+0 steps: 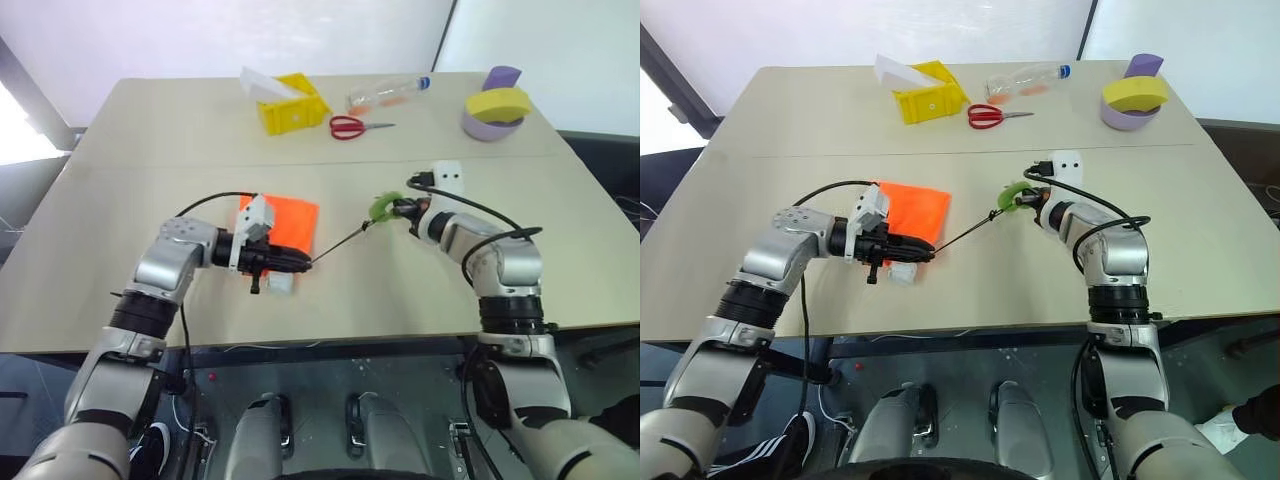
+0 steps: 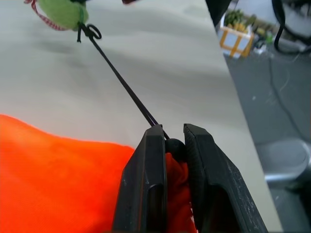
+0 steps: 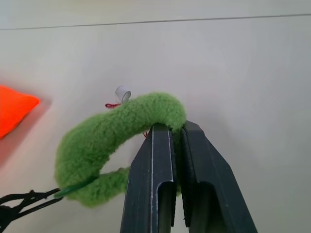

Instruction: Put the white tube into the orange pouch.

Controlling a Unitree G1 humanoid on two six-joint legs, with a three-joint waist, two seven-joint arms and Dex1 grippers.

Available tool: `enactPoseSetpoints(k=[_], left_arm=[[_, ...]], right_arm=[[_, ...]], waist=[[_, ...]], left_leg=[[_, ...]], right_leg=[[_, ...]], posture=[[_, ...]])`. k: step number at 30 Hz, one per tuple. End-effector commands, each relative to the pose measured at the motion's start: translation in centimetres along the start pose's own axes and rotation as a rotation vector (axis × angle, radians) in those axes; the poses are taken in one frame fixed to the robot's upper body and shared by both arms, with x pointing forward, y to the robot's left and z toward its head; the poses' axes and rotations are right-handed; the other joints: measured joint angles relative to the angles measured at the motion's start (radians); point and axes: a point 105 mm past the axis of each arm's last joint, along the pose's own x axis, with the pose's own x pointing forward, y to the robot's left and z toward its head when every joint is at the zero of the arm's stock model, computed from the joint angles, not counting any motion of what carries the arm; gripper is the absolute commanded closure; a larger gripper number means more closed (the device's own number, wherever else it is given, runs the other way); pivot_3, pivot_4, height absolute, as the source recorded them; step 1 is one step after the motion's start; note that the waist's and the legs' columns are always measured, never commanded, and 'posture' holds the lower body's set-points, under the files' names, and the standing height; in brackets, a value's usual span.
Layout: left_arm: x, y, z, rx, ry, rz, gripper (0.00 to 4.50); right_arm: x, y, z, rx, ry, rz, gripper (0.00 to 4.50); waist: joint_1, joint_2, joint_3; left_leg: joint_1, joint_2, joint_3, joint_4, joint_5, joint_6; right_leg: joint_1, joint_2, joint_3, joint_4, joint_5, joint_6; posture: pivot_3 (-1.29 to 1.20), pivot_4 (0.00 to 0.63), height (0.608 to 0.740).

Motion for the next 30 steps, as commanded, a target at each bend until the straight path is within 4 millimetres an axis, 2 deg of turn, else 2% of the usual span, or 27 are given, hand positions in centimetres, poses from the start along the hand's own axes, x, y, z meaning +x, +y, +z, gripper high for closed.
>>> enactPoseSetpoints(k=[1,3,6,10,15,17,23,27,30], left_arm=[[-1.2,-0.4,-0.9,0.079,0.084,-0.018,4.41],[-1.7,-0.3,-1.7,0.111,0.132,-0.008,4.41],[-2.3,-0.1,-1.9,0.118,0.147,0.009,4.41],[-3.7,0.3,-3.1,0.191,0.26,0.034,4.41],[-4.4,-0.1,-3.8,0.219,0.302,0.013,4.41],[-4.1,0.0,-3.3,0.193,0.244,0.025,4.41],[-2.6,0.0,-1.7,0.152,0.131,0.038,4.41],[-1.1,0.6,-1.1,0.184,0.073,0.084,4.41],[-0.3,0.8,-0.7,0.145,0.021,0.089,4.41]], right_arm=[[-1.4,-3.9,3.1,-0.041,-0.101,-0.159,4.5],[-1.4,-4.3,3.2,-0.044,-0.104,-0.178,4.5],[-1.6,-5.0,3.4,-0.07,-0.109,-0.214,4.5],[-2.1,-7.3,3.9,-0.08,-0.121,-0.296,4.5],[-2.5,-9.2,3.6,-0.102,-0.105,-0.369,4.5],[-2.5,-9.4,3.6,-0.095,-0.111,-0.38,4.5],[-1.3,-6.7,2.8,-0.092,-0.094,-0.279,4.5],[-0.8,-4.3,1.6,-0.13,-0.064,-0.179,4.5],[-0.5,-2.4,0.7,-0.148,-0.046,-0.11,4.5]], waist=[[0.0,0.0,0.0],[0.0,0.0,0.0],[-0.001,0.0,0.0],[-0.001,0.0,0.0],[-0.001,0.001,0.0],[-0.001,0.001,0.0],[-0.001,0.001,0.0],[0.004,0.001,0.0],[0.003,0.001,0.0]], left_leg=[[0.0,0.0,0.0,0.0,0.0,0.0],[0.0,0.0,0.0,0.0,0.0,0.0],[0.0,0.0,0.0,0.0,0.0,0.0],[0.0,0.0,0.0,0.0,0.0,0.0],[0.0,0.0,0.001,0.0,0.0,0.0],[0.0,0.0,0.001,0.0,0.0,0.0],[0.0,0.0,0.001,0.0,0.0,0.0],[0.0,0.0,0.001,0.0,0.0,0.0],[0.0,0.0,0.001,0.001,0.0,0.0]], right_leg=[[0.0,0.0,0.0,0.0,0.0,0.0],[0.0,0.0,0.0,0.0,0.0,0.0],[0.0,0.0,0.0,0.0,0.0,0.0],[0.0,0.0,0.0,0.0,0.0,0.0],[0.0,0.0,0.0,0.0,0.0,0.0],[0.0,0.0,0.0,0.0,0.0,0.0],[0.0,0.0,0.0,0.0,0.0,0.0],[0.0,0.0,0.0,0.0,0.0,0.0],[0.0,0.0,0.0,0.0,0.0,0.001]], posture=[[0.0,0.15,0.74],[0.0,0.15,0.74],[0.0,0.15,0.74],[0.0,0.15,0.74],[0.0,0.15,0.74],[0.0,0.15,0.74],[0.0,0.15,0.74],[0.0,0.15,0.74],[0.0,0.15,0.74]])
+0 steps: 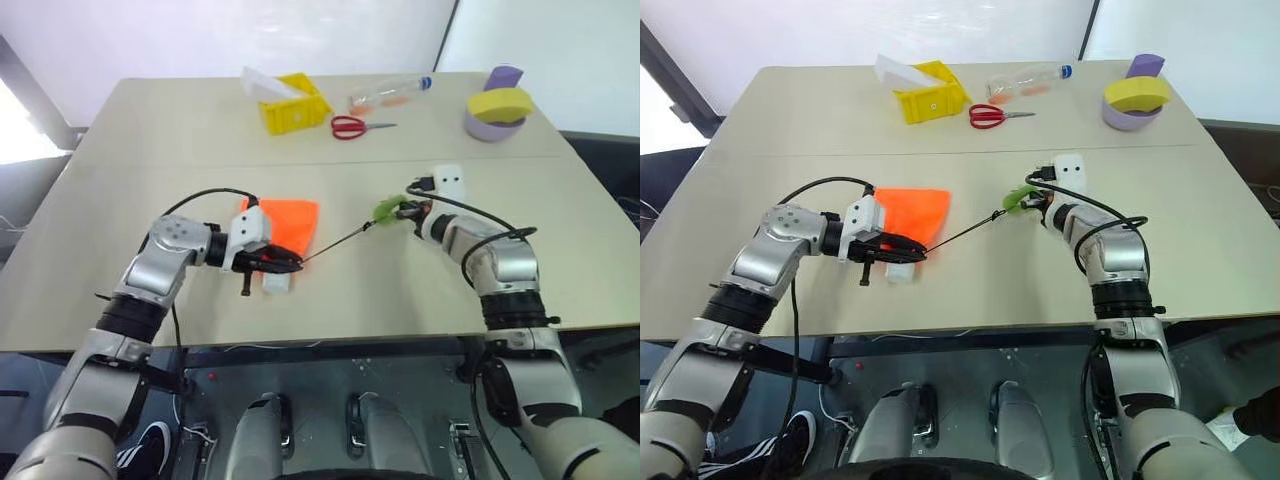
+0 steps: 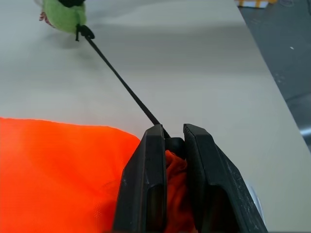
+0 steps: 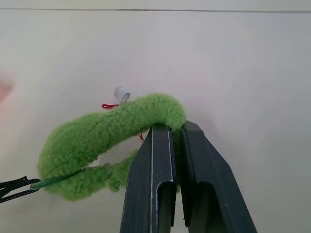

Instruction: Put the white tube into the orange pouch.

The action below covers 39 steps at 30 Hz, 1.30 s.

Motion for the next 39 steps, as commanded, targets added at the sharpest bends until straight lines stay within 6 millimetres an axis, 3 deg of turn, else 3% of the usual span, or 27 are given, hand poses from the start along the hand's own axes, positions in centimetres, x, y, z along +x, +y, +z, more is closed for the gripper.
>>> enactPoseSetpoints(k=[1,3,6,8,9,10,17,22,27,36,39], left_arm=[[-0.2,0.2,0.1,-0.053,-0.036,0.013,3.31],[-0.1,0.1,0.2,-0.047,-0.04,0.011,2.59],[-0.3,0.0,0.9,-0.066,-0.077,0.016,1.14],[-0.8,0.2,1.9,-0.099,-0.137,0.033,0.13],[-1.1,0.3,2.5,-0.105,-0.171,0.042,0.13],[-1.5,0.6,3.1,-0.14,-0.213,0.055,0.13],[-4.8,2.2,6.1,-0.236,-0.384,0.169,0.13],[-6.3,1.5,4.0,-0.193,-0.27,0.216,0.13],[-7.7,0.4,1.4,-0.146,-0.162,0.25,0.13],[-7.1,-0.3,0.7,-0.109,-0.14,0.239,0.13],[-6.9,-0.6,0.5,-0.112,-0.141,0.238,0.13]], right_arm=[[-0.9,-0.5,1.1,-0.054,-0.046,-0.044,4.5],[-0.9,0.1,0.6,-0.042,-0.028,-0.018,4.5],[-1.0,0.7,0.1,-0.044,-0.016,-0.003,3.42],[-1.0,1.2,-0.1,-0.049,-0.008,0.009,2.38],[-1.0,1.4,-0.1,-0.063,-0.007,0.017,1.73],[-1.0,1.7,0.1,-0.066,-0.013,0.033,1.5],[-1.3,2.3,0.2,-0.156,-0.026,0.089,1.5],[-1.4,2.5,0.8,-0.21,-0.05,0.102,1.5],[-2.1,4.1,1.7,-0.261,-0.125,0.203,1.5],[-2.4,5.1,2.4,-0.277,-0.182,0.251,1.5],[-3.5,6.9,2.9,-0.302,-0.229,0.372,1.5]], waist=[[-0.001,0.0,0.0],[-0.002,0.0,0.0],[-0.005,0.0,0.0],[-0.005,0.0,0.0],[-0.004,0.0,0.0],[-0.004,0.0,0.0],[-0.004,0.0,0.0],[-0.006,0.0,0.0],[-0.005,0.0,0.0],[-0.002,0.0,0.0],[-0.002,0.001,0.0]], left_leg=[[0.0,0.0,0.0,0.0,0.0,0.0],[0.0,0.0,0.0,0.001,0.0,0.0],[0.0,0.0,0.0,0.001,0.0,0.0],[0.001,0.001,0.0,0.001,0.0,0.0],[0.0,0.001,-0.001,0.001,0.0,0.0],[0.0,0.001,-0.001,0.001,0.0,0.0],[0.0,0.0,-0.001,0.001,0.0,0.0],[0.001,0.0,-0.001,0.001,0.0,0.0],[0.0,0.001,-0.001,0.0,0.0,0.0],[0.0,0.0,0.0,0.001,-0.001,-0.001],[0.0,0.0,0.0,-0.001,-0.001,-0.001]], right_leg=[[0.0,0.0,0.0,0.0,0.0,0.0],[0.0,0.0,0.0,0.0,0.0,0.0],[0.0,0.0,0.0,0.001,0.0,0.0],[0.0,0.0,0.0,0.001,0.0,-0.001],[0.0,0.0,0.0,0.001,0.0,-0.001],[0.0,0.0,0.0,0.001,0.0,-0.001],[0.0,0.0,0.0,0.0,0.0,0.0],[0.0,0.001,0.0,0.001,0.0,-0.001],[0.0,0.0,0.0,0.0,0.0,-0.001],[0.0,-0.005,0.0,-0.001,0.0,-0.002],[-0.001,-0.004,0.0,-0.001,0.0,-0.002]], posture=[[0.0,0.15,0.74],[0.0,0.15,0.74],[0.0,0.15,0.74],[0.0,0.15,0.74],[0.0,0.15,0.74],[0.0,0.15,0.74],[0.0,0.15,0.74],[0.0,0.15,0.74],[0.0,0.15,0.74],[0.0,0.15,0.74],[0.0,0.15,0.74]])
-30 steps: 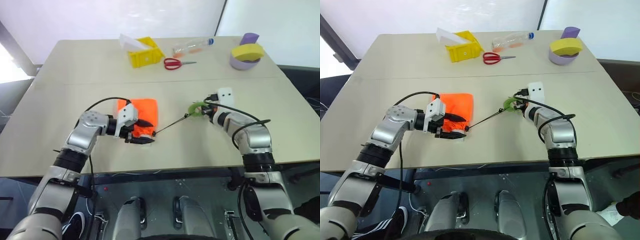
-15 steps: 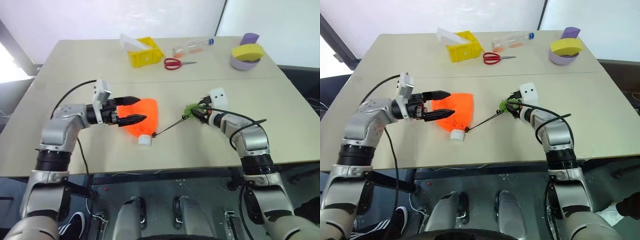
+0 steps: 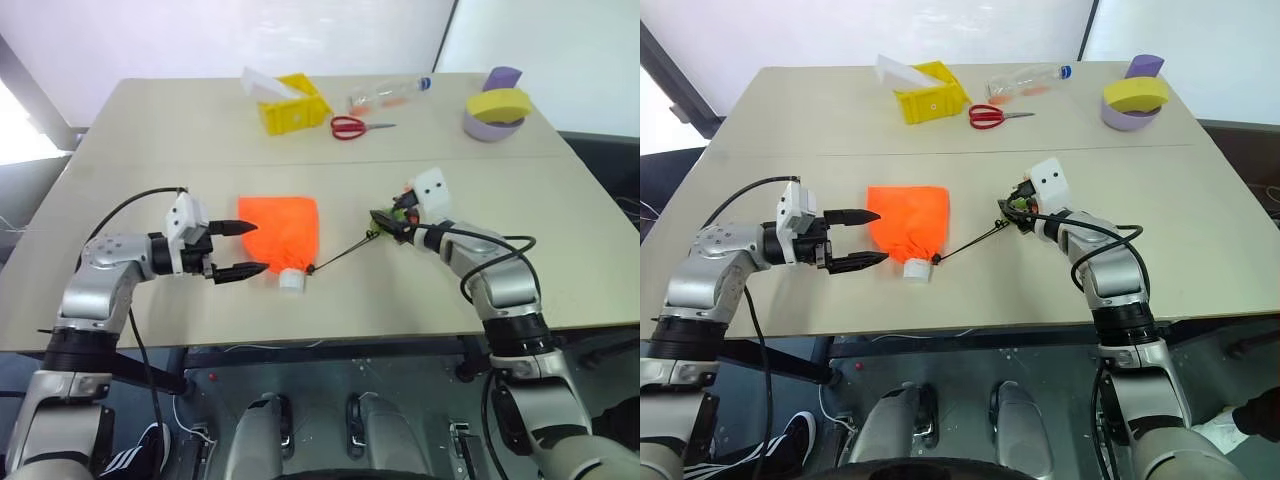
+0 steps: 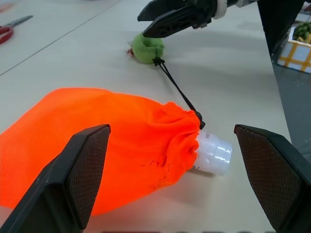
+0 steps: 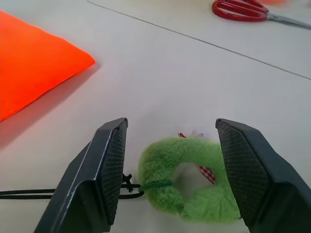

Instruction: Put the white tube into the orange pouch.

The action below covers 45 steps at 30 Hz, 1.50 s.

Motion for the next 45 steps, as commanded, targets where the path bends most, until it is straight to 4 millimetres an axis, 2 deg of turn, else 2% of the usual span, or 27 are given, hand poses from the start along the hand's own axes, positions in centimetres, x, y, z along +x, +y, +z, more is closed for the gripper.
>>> enactPoseSetpoints(k=[1,5,10,16,19,22,25,27,30,34,38,45], left_arm=[[0.2,-0.4,0.7,0.056,-0.012,-0.008,0.13],[0.7,-1.0,0.3,0.071,0.002,-0.023,0.13],[1.0,-1.4,-0.3,0.11,0.031,-0.04,0.13],[0.0,-0.7,-1.4,0.113,0.066,0.011,0.13],[-0.6,-0.1,-1.6,0.116,0.067,0.044,0.13],[-1.1,0.3,-1.1,0.055,-0.002,0.09,0.13],[-1.3,0.4,-1.5,0.033,-0.015,0.111,0.13],[-1.1,0.0,-1.8,0.036,-0.005,0.104,0.13],[-1.9,0.6,-2.2,0.009,-0.005,0.147,0.13],[-2.8,1.2,-3.1,0.013,0.027,0.17,0.13],[-2.4,1.0,-3.0,0.016,0.014,0.162,0.13],[-2.3,0.5,-2.9,0.029,0.01,0.159,0.13]], right_arm=[[-1.1,2.7,2.8,-0.075,-0.128,0.153,1.5],[-2.4,6.6,2.1,-0.212,-0.105,0.36,1.5],[-3.0,9.1,0.5,-0.35,-0.06,0.482,1.5],[-3.0,11.7,-0.2,-0.372,-0.055,0.571,1.5],[-3.5,12.6,0.1,-0.306,-0.083,0.631,1.5],[-4.5,13.5,0.5,-0.258,-0.109,0.708,2.83],[-3.8,13.3,0.3,-0.26,-0.099,0.684,4.45],[-3.4,13.1,0.0,-0.298,-0.087,0.667,4.45],[-3.4,13.8,-0.3,-0.314,-0.08,0.711,4.45],[-2.4,16.5,-0.8,-0.368,-0.076,0.798,4.45],[-2.1,17.7,-1.2,-0.389,-0.072,0.842,4.45],[0.4,15.7,-2.7,-0.544,-0.008,0.693,4.45]], waist=[[0.001,0.0,0.0],[0.002,0.0,0.0],[0.002,0.0,0.0],[0.002,0.0,0.0],[0.002,0.0,0.0],[0.003,0.0,0.0],[0.003,0.0,0.0],[0.003,0.0,0.0],[0.003,0.0,0.0],[-0.001,0.0,0.0],[0.005,0.0,0.0],[0.001,-0.001,0.0]], left_leg=[[0.0,0.0,0.0,-0.001,0.0,0.0],[0.0,0.0,0.0,-0.002,0.0,0.0],[0.001,0.0,0.0,-0.001,0.0,0.0],[0.001,0.0,0.0,-0.002,-0.001,-0.002],[0.0,0.0,0.0,-0.002,-0.001,-0.001],[0.0,0.0,0.0,-0.002,0.0,-0.001],[0.0,0.0,0.0,-0.002,-0.001,-0.001],[0.0,0.0,0.0,-0.002,-0.002,-0.003],[0.0,0.0,0.0,-0.002,-0.002,-0.003],[0.001,0.0,0.0,-0.004,-0.002,-0.003],[0.0,0.0,0.0,-0.006,0.0,0.0],[0.001,-0.001,0.001,-0.006,-0.001,-0.001]], right_leg=[[0.0,0.0,0.0,0.0,0.0,0.0],[0.0,0.001,0.0,-0.001,0.0,0.001],[0.0,0.0,0.0,-0.001,0.0,0.0],[0.0,0.0,-0.001,-0.001,0.0,0.0],[-0.001,0.0,-0.001,-0.001,0.0,0.0],[0.0,0.0,-0.001,-0.003,0.0,0.0],[0.0,-0.001,-0.001,-0.004,0.0,0.0],[0.0,-0.001,-0.001,-0.005,0.0,-0.001],[0.0,-0.001,-0.001,-0.005,0.0,-0.001],[0.0,0.0,-0.001,-0.005,0.0,-0.001],[-0.001,0.0,-0.002,-0.005,0.0,-0.001],[0.001,-0.001,-0.003,-0.009,0.001,-0.001]], posture=[[0.0,0.15,0.74],[0.0,0.15,0.74],[0.0,0.15,0.74],[0.0,0.15,0.74],[0.0,0.15,0.74],[0.0,0.15,0.74],[0.0,0.15,0.74],[0.0,0.15,0.74],[0.0,0.15,0.74],[0.0,0.15,0.74],[0.0,0.15,0.74],[0.0,0.15,0.74]])
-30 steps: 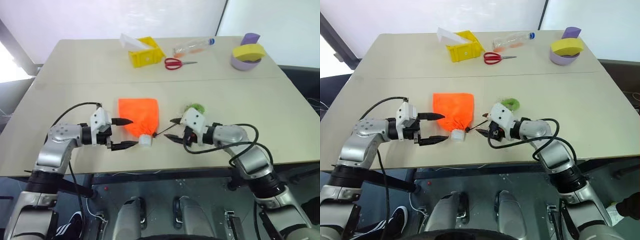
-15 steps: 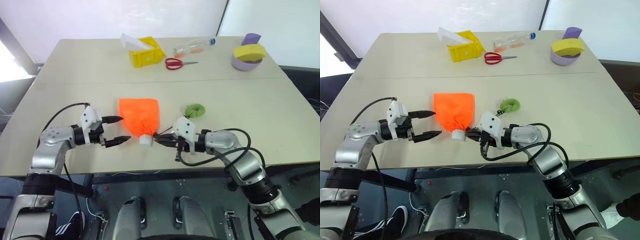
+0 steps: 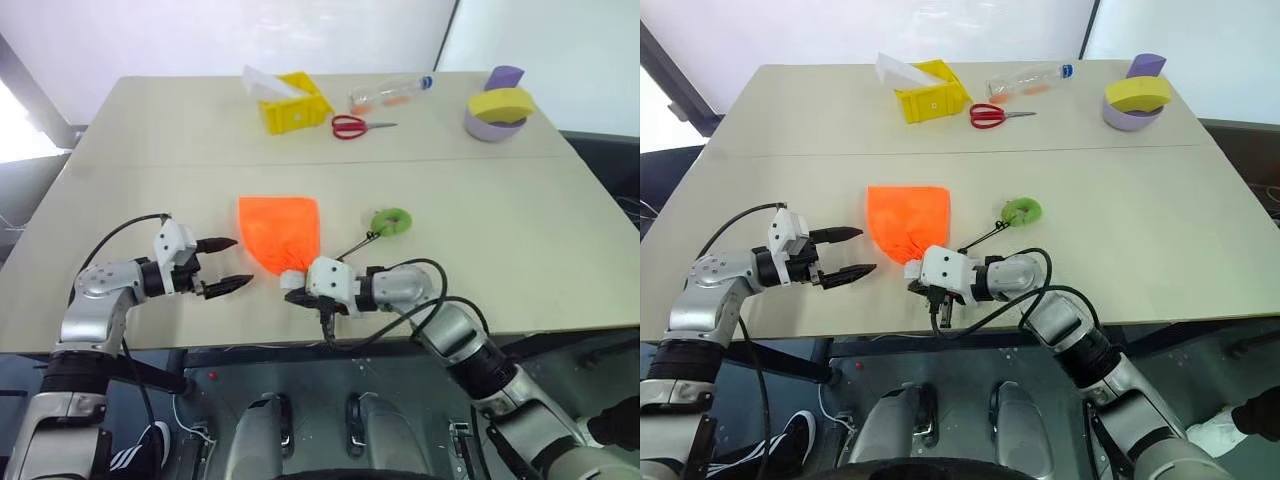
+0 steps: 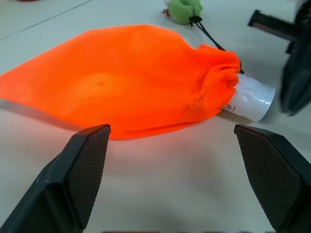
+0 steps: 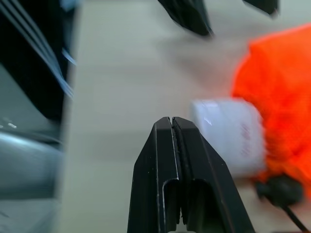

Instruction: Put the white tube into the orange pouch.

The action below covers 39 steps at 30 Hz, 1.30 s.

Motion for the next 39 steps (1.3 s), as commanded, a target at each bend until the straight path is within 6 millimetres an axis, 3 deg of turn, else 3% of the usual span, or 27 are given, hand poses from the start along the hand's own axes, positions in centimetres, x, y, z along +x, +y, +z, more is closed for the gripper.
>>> enactPoseSetpoints(k=[1,10,16,19,22,23,24,28,36,39], left_arm=[[-0.3,0.0,0.9,0.043,-0.022,0.012,0.13],[0.3,-0.7,0.7,0.054,-0.023,-0.014,0.13],[0.6,-0.8,0.9,0.061,-0.03,-0.026,0.13],[0.8,-1.0,1.1,0.066,-0.036,-0.034,0.13],[0.8,-1.0,1.3,0.069,-0.042,-0.037,0.13],[0.8,-1.1,1.3,0.07,-0.041,-0.038,0.13],[0.9,-1.2,1.3,0.069,-0.045,-0.042,0.13],[1.5,-1.5,1.7,0.069,-0.063,-0.055,0.13],[2.5,-2.1,2.9,0.1,-0.09,-0.09,0.13],[3.0,-2.6,3.5,0.115,-0.104,-0.113,0.13]], right_arm=[[0.0,-1.9,0.0,-0.087,0.027,-0.094,4.45],[-1.5,-5.1,1.4,-0.035,-0.055,-0.245,4.45],[-2.6,-3.9,-0.4,-0.103,0.026,-0.196,4.45],[-4.1,-3.4,0.5,-0.005,-0.056,-0.17,4.45],[-6.2,-4.5,1.1,0.079,-0.106,-0.218,4.45],[-6.4,-4.8,0.9,0.09,-0.097,-0.233,3.92],[-6.6,-5.5,0.4,0.084,-0.072,-0.268,3.69],[-6.1,-7.3,-0.5,0.082,-0.023,-0.347,1.65],[-3.4,-8.5,-2.0,0.156,0.044,-0.376,1.65],[-2.9,-7.9,-2.6,0.168,0.071,-0.34,1.65]], waist=[[0.0,0.0,0.0],[0.0,0.0,0.0],[0.002,0.0,0.0],[0.001,0.0,0.0],[-0.001,0.0,0.0],[-0.001,0.0,0.0],[0.0,0.0,0.0],[0.0,0.0,0.0],[-0.001,0.0,0.0],[0.001,0.0,0.0]], left_leg=[[0.0,0.0,0.0,0.0,0.0,0.0],[0.0,0.001,0.0,-0.002,0.001,0.0],[0.0,0.0,0.001,-0.002,0.001,0.0],[0.0,0.0,0.001,-0.002,0.001,0.001],[0.0,0.001,0.001,-0.002,0.001,0.001],[0.001,0.001,0.001,-0.002,0.001,0.001],[0.001,0.001,0.0,-0.002,0.001,0.001],[0.002,0.001,0.0,-0.002,0.0,0.0],[0.001,0.001,0.001,-0.002,0.001,0.001],[0.001,0.001,0.001,-0.002,0.001,0.001]], right_leg=[[0.0,0.0,0.0,0.0,0.0,0.0],[0.0,0.001,0.0,0.001,0.0,0.0],[0.0,0.001,0.0,0.001,0.0,0.0],[0.0,0.001,0.0,0.0,0.0,0.0],[0.0,0.001,0.0,0.001,0.0,0.001],[0.0,0.002,0.0,0.001,0.0,0.001],[0.0,0.002,0.0,0.001,0.0,0.0],[0.0,0.001,0.0,0.001,0.001,-0.001],[0.0,0.004,0.0,0.001,0.001,-0.001],[0.0,0.004,0.0,0.001,0.001,0.0]], posture=[[0.0,0.15,0.74],[0.0,0.15,0.74],[0.0,0.15,0.74],[0.0,0.15,0.74],[0.0,0.15,0.74],[0.0,0.15,0.74],[0.0,0.15,0.74],[0.0,0.15,0.74],[0.0,0.15,0.74],[0.0,0.15,0.74]])
